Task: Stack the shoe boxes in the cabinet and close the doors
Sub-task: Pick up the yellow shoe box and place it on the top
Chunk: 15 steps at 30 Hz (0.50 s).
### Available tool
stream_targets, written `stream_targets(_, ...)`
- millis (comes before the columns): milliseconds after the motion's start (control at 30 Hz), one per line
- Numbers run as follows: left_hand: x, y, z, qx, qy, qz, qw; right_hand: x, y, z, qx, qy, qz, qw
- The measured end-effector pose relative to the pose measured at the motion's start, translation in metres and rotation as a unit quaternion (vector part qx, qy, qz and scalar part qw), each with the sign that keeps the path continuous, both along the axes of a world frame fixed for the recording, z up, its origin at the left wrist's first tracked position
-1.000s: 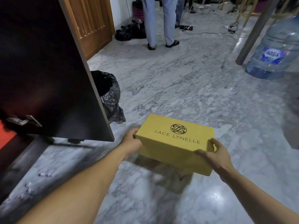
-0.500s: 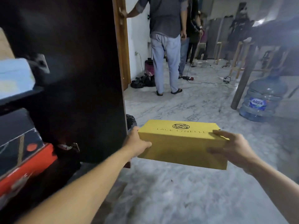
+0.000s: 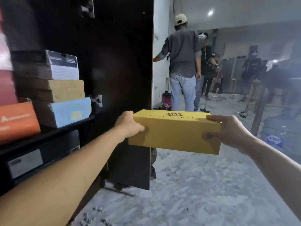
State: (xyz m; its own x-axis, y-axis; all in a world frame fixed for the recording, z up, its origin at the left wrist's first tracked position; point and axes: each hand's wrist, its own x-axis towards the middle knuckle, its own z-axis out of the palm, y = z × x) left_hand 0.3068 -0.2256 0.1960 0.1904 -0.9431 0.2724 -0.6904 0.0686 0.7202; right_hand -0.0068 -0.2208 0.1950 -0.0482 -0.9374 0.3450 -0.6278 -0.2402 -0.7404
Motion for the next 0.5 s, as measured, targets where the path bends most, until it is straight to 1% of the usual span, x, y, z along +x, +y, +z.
stream_targets(200, 0.048, 0.030, 0.055, -0.012, 0.003, 0.064, 0.998, 0.051, 0.008, 0.051, -0.045, 0.012, 0.054, 0.997)
stream_targets(333, 0.078, 0.049, 0.098, -0.021, 0.014, 0.130, 0.991, 0.088, 0.003, 0.086, -0.073, 0.027, 0.092, 0.993)
stream_targets(500, 0.120, 0.068, 0.147, -0.031, 0.053, 0.191, 0.980, 0.139, -0.009, 0.127, -0.121, 0.030, 0.154, 0.980)
